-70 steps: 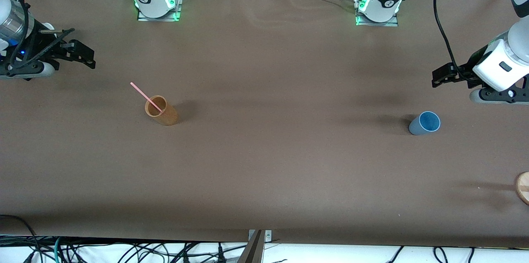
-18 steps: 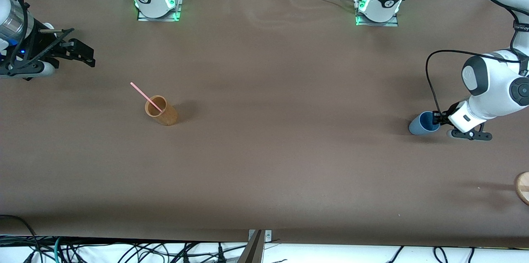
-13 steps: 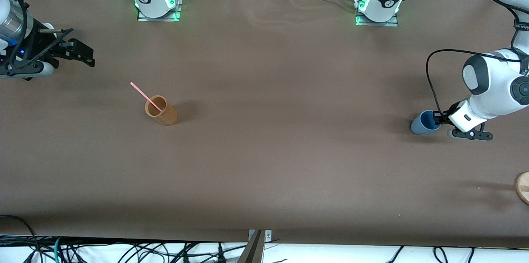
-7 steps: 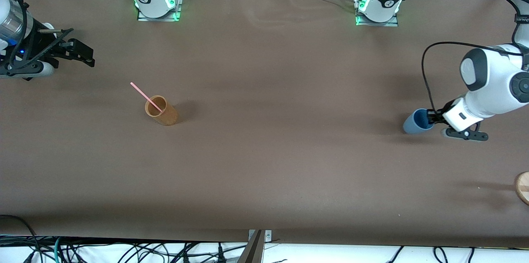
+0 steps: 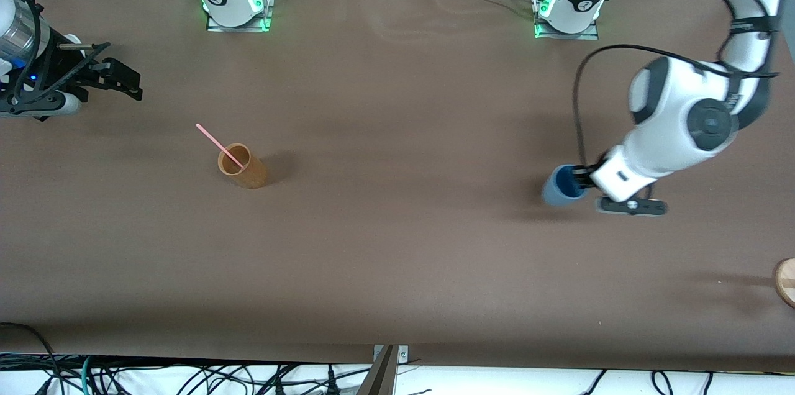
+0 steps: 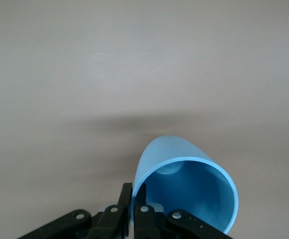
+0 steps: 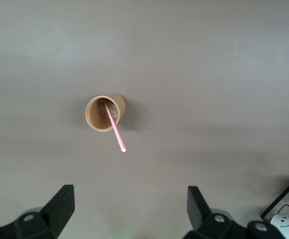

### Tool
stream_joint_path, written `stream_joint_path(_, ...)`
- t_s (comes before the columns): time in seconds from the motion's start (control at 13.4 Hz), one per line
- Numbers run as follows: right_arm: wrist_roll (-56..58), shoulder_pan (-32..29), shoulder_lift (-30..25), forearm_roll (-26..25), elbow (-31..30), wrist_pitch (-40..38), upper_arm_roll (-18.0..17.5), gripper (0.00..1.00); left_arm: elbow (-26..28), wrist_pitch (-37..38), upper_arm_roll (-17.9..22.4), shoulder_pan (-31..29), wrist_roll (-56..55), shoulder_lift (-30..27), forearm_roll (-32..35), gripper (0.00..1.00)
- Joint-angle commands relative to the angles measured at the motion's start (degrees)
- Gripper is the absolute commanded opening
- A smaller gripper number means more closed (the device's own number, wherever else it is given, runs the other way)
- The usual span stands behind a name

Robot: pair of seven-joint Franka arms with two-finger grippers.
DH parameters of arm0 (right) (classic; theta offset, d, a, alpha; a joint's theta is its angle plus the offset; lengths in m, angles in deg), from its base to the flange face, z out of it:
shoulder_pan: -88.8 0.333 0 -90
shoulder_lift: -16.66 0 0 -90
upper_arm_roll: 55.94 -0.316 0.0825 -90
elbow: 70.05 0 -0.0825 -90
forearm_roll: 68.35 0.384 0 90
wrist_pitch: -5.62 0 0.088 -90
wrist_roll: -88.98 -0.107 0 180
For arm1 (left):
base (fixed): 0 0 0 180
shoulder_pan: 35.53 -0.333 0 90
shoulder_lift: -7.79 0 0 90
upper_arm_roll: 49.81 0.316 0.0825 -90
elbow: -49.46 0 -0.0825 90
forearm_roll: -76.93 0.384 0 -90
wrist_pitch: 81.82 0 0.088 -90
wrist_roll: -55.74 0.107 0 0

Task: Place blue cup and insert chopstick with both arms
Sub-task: 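Carry the blue cup with the left gripper toward the table's middle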

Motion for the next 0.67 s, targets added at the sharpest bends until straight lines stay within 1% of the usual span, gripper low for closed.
stream_joint_path(0.0,0.41,-0.11,-0.28,-0.08,0.78,-0.94,0.01,1.0,-8.15,2.16,0.32,8.1,-9.88,6.18,0.76,0.0)
stream_joint_path(0.15,0.41,-0.11,-0.28,-0.08,0.78,-0.94,0.01,1.0,-12.19,2.68,0.67,13.9,-14.46,9.52,0.58,0.0)
stream_joint_path(0.3,0.41,-0.11,-0.28,-0.08,0.78,-0.94,0.01,1.0,-18.42,4.61,1.28,18.74,-18.68,14.0,0.5,0.0)
stream_joint_path(0.45,0.33,-0.11,-0.28,-0.17,0.78,-1.38,-0.08,1.0,-24.31,6.2,2.77,23.39,-23.34,18.31,0.32,0.0)
stream_joint_path(0.6,0.41,-0.11,-0.28,-0.43,0.78,-1.65,-0.08,1.0,-28.02,6.38,4.53,27.88,-27.21,21.56,0.15,0.0)
